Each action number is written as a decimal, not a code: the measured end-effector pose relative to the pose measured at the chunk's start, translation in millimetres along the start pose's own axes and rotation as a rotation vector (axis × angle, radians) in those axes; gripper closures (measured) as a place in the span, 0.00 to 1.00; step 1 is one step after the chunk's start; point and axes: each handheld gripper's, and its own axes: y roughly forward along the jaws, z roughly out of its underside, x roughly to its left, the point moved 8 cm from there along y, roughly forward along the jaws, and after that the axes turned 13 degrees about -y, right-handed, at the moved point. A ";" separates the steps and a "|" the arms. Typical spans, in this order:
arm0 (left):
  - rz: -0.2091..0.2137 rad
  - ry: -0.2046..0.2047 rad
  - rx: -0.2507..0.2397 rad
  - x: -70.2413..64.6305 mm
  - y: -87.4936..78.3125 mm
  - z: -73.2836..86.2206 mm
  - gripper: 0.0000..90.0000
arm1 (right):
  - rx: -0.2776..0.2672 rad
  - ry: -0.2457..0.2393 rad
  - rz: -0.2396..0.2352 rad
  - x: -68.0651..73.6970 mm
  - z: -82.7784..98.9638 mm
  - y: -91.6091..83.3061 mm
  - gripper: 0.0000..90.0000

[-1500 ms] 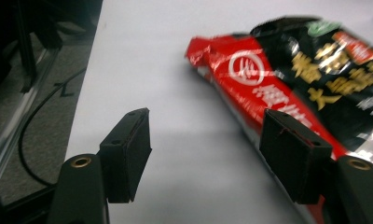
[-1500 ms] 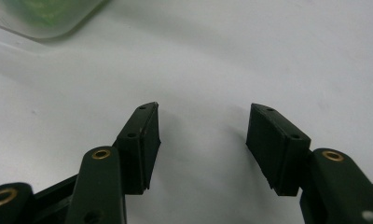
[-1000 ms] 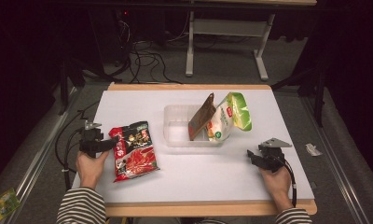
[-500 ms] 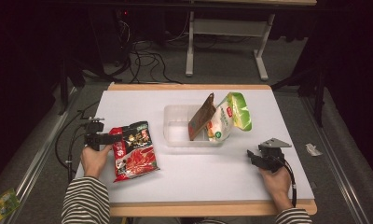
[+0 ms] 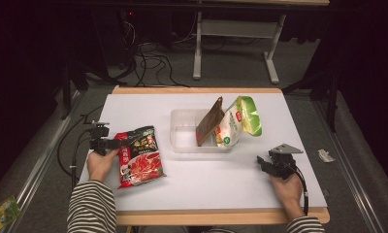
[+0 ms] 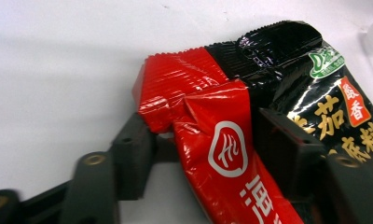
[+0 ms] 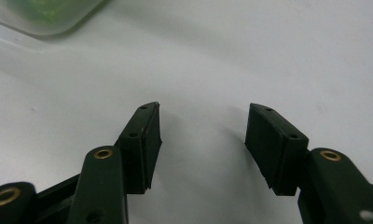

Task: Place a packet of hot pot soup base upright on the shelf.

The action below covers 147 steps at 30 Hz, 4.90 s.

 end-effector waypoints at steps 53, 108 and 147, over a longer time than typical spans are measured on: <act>0.203 0.316 -0.157 -111.2 -147.2 11.2 0.98 | -0.001 -0.010 0.009 -0.1 0.0 -0.2 0.51; 0.232 0.270 -0.276 -239.1 -133.0 -59.6 0.99 | -0.005 -0.012 0.013 0.6 -0.2 -0.3 0.50; 0.136 0.381 -0.282 -264.2 -48.8 -44.0 0.96 | -0.007 -0.024 0.025 1.5 -0.3 -0.8 0.50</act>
